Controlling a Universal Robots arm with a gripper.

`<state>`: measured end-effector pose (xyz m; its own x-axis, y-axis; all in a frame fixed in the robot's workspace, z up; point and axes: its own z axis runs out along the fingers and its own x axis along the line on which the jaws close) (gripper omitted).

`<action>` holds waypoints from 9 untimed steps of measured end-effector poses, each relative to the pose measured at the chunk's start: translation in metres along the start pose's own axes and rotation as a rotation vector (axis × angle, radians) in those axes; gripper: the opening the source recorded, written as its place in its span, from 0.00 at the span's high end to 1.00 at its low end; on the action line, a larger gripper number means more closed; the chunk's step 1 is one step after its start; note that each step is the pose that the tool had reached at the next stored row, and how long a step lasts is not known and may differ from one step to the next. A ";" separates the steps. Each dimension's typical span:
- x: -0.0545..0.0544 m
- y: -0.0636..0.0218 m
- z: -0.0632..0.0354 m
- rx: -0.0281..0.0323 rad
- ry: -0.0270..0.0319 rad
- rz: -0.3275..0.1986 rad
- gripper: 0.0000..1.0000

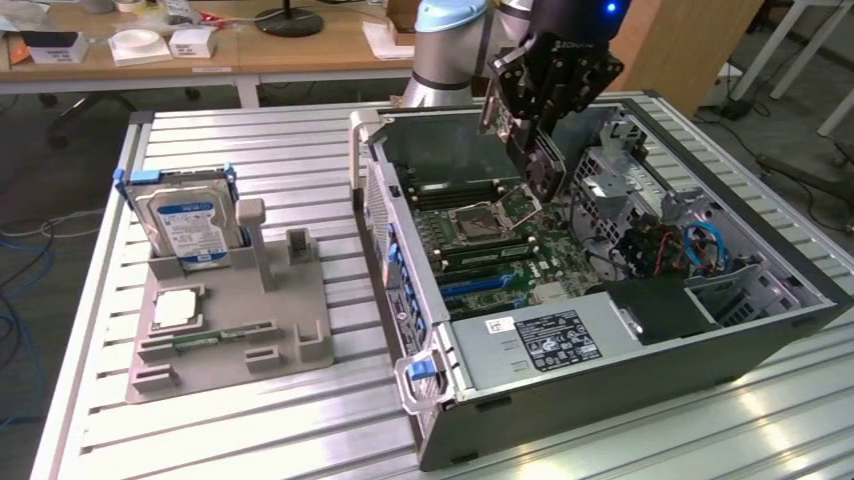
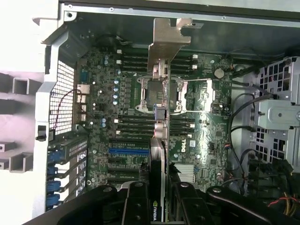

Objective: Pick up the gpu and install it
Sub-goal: 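Pick up the gpu and move the gpu toward the slot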

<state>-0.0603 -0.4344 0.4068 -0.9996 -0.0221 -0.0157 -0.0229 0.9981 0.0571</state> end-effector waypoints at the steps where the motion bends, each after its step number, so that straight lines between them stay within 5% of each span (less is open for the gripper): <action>1: 0.000 0.0000 0.0000 0.0002 0.0000 0.003 0.74; 9: 0.000 0.0000 0.0000 0.0001 -0.0002 0.004 0.74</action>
<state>-0.0601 -0.4345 0.4068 -0.9997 -0.0183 -0.0156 -0.0192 0.9982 0.0571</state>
